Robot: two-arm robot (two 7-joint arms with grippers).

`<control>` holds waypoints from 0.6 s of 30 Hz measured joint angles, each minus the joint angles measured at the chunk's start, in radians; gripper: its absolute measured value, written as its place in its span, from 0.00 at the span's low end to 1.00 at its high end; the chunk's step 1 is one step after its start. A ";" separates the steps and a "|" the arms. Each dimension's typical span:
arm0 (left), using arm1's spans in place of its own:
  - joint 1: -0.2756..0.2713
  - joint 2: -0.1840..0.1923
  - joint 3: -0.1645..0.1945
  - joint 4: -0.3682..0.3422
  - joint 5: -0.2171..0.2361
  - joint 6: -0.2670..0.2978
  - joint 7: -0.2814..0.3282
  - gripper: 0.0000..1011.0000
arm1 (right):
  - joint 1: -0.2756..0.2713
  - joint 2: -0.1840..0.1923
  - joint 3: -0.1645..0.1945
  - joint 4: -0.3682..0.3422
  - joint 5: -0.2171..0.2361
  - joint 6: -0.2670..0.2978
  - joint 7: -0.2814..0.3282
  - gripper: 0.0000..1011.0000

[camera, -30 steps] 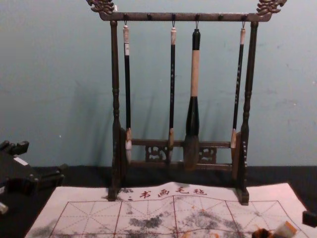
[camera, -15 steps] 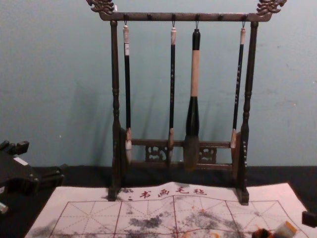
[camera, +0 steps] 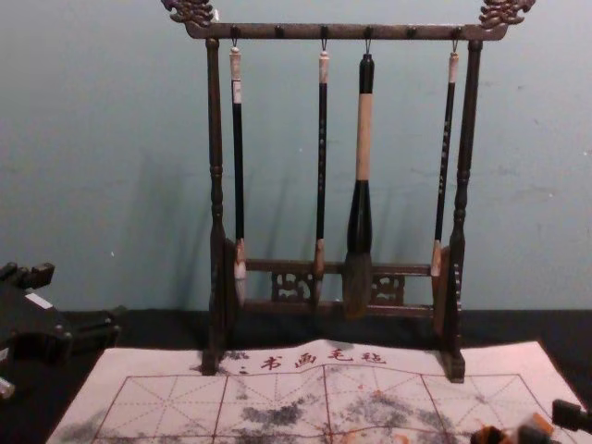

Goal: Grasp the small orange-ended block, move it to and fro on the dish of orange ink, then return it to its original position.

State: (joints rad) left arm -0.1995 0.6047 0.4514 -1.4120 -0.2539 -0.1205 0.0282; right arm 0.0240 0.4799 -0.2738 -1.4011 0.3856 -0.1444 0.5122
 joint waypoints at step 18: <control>0.000 0.000 0.000 0.000 0.000 0.000 0.000 0.99 | 0.000 0.000 0.000 0.000 -0.001 0.000 -0.001 0.12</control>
State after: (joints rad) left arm -0.1995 0.6047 0.4514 -1.4120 -0.2539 -0.1205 0.0283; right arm 0.0239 0.4799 -0.2738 -1.4013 0.3851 -0.1447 0.5116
